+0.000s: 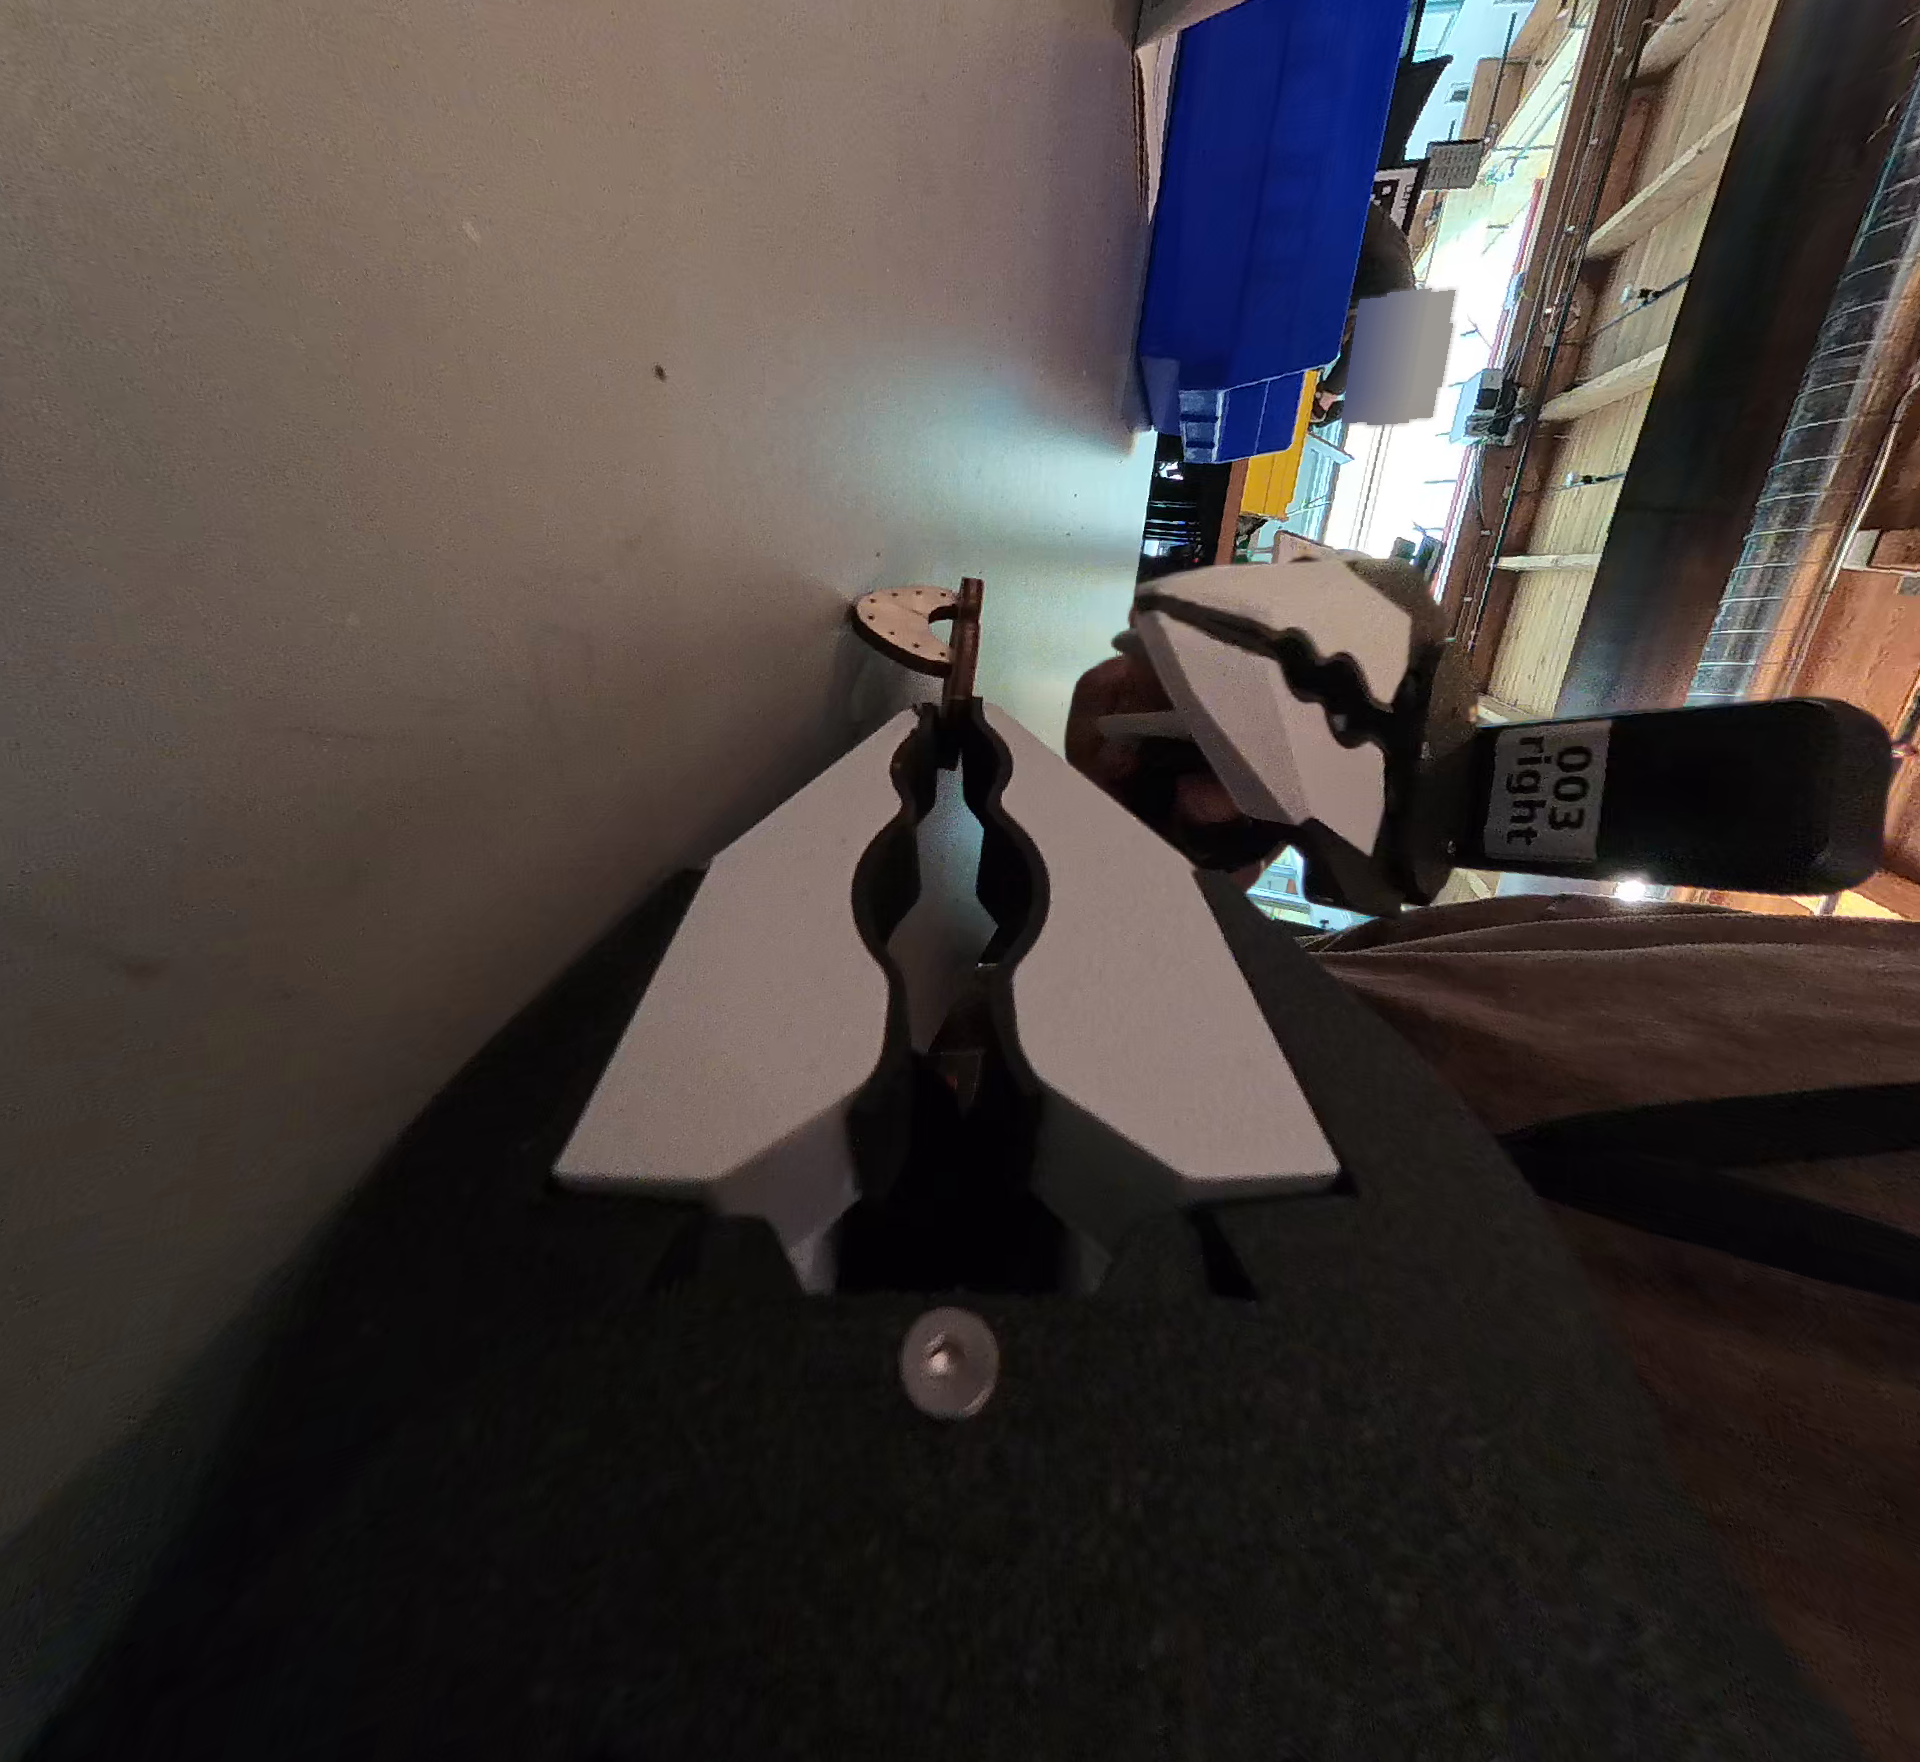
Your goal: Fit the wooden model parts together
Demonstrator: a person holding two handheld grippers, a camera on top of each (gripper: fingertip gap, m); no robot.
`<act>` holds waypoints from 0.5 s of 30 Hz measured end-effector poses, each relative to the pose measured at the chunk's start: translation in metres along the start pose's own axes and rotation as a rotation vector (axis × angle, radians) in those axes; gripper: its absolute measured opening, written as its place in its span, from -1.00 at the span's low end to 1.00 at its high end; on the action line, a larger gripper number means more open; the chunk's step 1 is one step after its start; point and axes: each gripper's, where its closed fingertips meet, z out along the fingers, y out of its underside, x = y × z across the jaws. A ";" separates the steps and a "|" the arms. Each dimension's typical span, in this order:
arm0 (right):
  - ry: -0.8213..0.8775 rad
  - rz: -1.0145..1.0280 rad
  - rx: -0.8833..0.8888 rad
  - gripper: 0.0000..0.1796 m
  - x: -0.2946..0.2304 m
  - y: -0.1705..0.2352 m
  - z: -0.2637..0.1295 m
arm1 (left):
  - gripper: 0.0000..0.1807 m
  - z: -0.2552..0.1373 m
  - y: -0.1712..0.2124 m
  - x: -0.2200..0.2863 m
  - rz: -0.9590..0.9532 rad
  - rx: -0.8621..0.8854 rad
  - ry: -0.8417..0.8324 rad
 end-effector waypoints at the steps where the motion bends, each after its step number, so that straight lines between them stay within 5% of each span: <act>1: -0.021 0.009 -0.039 -1.00 -0.003 0.006 0.004 | -0.97 0.000 0.000 0.000 0.001 0.000 0.000; 3: -0.068 0.035 -0.139 -1.00 -0.010 0.028 0.018 | -0.95 0.000 0.001 -0.003 0.022 -0.007 -0.036; 11: -0.050 0.101 -0.027 -1.00 0.012 0.010 -0.015 | -0.98 0.000 -0.002 0.000 0.038 0.009 -0.013; 15: -0.109 0.146 0.020 -1.00 0.019 0.015 -0.032 | -0.99 0.005 0.000 0.004 0.416 -0.020 -0.146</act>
